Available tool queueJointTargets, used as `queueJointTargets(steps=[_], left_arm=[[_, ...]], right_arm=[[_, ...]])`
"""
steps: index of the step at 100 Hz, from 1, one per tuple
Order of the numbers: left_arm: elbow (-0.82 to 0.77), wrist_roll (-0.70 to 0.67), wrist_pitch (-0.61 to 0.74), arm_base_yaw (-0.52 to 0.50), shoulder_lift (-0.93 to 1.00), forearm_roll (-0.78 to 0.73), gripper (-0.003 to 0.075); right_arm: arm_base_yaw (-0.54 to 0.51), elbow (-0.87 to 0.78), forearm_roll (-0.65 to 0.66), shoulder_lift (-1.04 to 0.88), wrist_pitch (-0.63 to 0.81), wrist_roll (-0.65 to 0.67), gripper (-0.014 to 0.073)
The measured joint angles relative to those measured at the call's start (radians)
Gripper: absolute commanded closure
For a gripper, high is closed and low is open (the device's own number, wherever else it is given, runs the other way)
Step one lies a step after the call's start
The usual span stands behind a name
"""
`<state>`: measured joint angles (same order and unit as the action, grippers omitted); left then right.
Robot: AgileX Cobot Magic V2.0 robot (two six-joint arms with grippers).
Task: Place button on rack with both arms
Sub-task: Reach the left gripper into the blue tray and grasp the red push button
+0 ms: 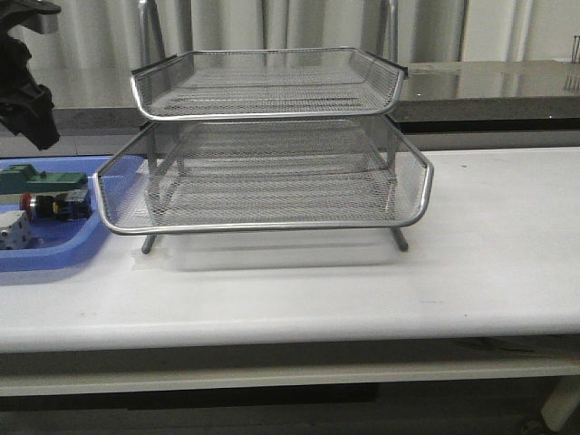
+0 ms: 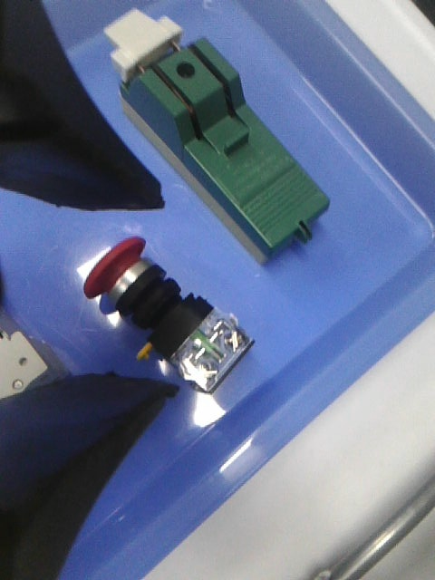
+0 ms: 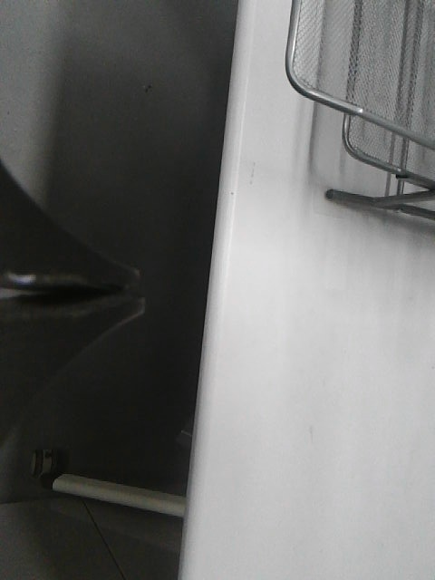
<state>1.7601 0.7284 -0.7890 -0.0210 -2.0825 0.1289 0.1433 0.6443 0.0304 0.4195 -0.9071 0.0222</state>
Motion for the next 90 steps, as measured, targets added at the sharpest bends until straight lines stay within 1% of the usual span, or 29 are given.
queueJointTargets(steps=[11, 22, 52, 90], left_arm=[[0.0, 0.062, -0.01, 0.014, -0.033, 0.002, 0.0321], [0.0, 0.093, -0.013, 0.027, -0.063, 0.005, 0.0321], [0.017, 0.107, -0.007, 0.027, -0.126, 0.005, 0.0321], [0.031, 0.11, 0.021, 0.027, -0.133, -0.034, 0.0321]], right_arm=[[0.0, 0.0, 0.0, 0.0, 0.0, 0.0, 0.0664], [0.0, 0.0, 0.0, 0.0, 0.0, 0.0, 0.0664], [0.0, 0.0, 0.0, 0.0, 0.0, 0.0, 0.0664], [0.0, 0.0, 0.0, 0.0, 0.0, 0.0, 0.0664]])
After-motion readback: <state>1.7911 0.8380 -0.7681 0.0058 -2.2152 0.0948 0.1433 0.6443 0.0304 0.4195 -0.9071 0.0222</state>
